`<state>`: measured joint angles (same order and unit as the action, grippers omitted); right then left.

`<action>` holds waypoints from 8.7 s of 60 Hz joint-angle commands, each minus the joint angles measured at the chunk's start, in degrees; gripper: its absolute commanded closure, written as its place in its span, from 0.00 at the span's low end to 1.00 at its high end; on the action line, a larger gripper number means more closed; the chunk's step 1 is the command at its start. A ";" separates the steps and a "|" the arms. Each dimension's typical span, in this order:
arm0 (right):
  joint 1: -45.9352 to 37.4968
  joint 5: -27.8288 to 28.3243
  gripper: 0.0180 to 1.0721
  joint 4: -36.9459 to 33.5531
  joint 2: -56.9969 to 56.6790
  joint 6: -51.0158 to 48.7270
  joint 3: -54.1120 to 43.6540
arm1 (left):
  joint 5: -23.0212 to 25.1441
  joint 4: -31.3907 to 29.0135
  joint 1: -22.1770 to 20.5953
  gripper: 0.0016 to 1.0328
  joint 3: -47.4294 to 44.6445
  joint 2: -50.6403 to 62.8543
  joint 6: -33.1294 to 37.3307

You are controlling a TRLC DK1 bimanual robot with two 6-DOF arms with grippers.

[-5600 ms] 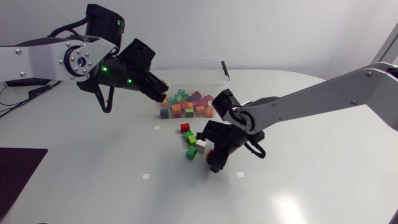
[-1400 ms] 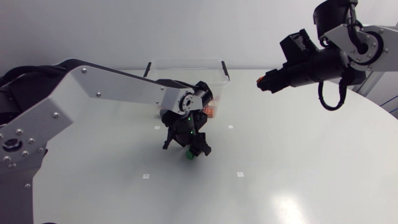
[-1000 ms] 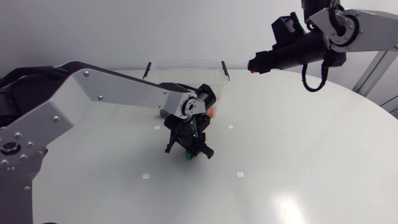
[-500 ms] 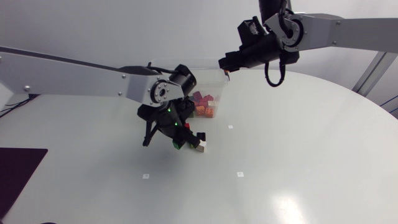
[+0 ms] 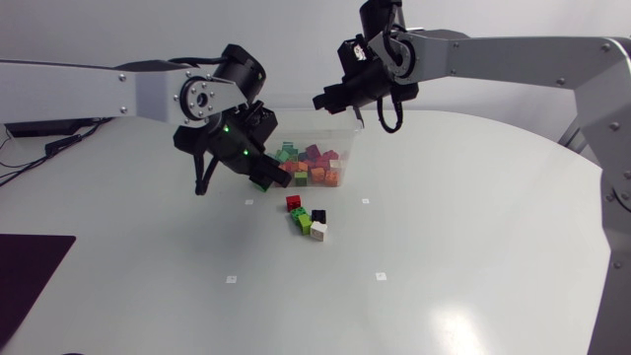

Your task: Place the duplo bricks in the container

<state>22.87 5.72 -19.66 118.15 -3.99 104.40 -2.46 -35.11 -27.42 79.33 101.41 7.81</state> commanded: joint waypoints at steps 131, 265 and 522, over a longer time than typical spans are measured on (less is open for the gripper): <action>13.95 -2.99 0.20 5.60 -8.81 -15.26 -38.39 | 7.82 20.52 9.93 0.06 12.96 2.48 7.22; 8.86 0.61 0.74 -10.40 -22.17 -12.62 -40.06 | 20.21 15.60 5.97 0.06 -16.14 -0.07 30.95; 2.18 -0.97 0.14 7.71 -15.67 1.18 -22.22 | 18.10 40.21 11.25 0.86 6.72 10.48 0.18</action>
<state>25.39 4.69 -12.73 104.95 -2.79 86.67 16.56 4.23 -15.84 82.48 108.90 10.92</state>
